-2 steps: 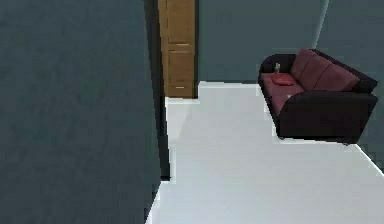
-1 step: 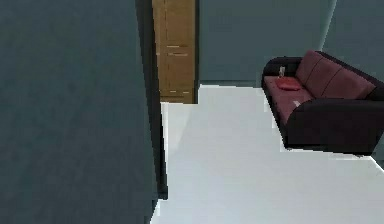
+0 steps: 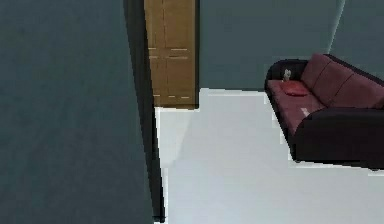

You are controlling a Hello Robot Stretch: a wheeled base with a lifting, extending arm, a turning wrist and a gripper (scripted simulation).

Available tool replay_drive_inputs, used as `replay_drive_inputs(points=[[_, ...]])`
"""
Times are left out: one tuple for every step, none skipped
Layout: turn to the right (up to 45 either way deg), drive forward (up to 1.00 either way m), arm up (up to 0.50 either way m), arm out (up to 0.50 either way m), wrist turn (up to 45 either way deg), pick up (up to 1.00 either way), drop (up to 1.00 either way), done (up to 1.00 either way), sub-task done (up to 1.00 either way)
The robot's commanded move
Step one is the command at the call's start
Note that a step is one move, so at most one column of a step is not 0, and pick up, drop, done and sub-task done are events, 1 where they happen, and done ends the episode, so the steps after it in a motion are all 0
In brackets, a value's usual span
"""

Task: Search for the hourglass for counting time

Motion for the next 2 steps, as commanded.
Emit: replay_drive_inputs(points=[[45.0,0.00,0.00,0.00,0.0,0.00,0.00,0.00,0.00],[45.0,0.00,0.00,0.00,0.0,0.00,0.00,0.00,0.00]])
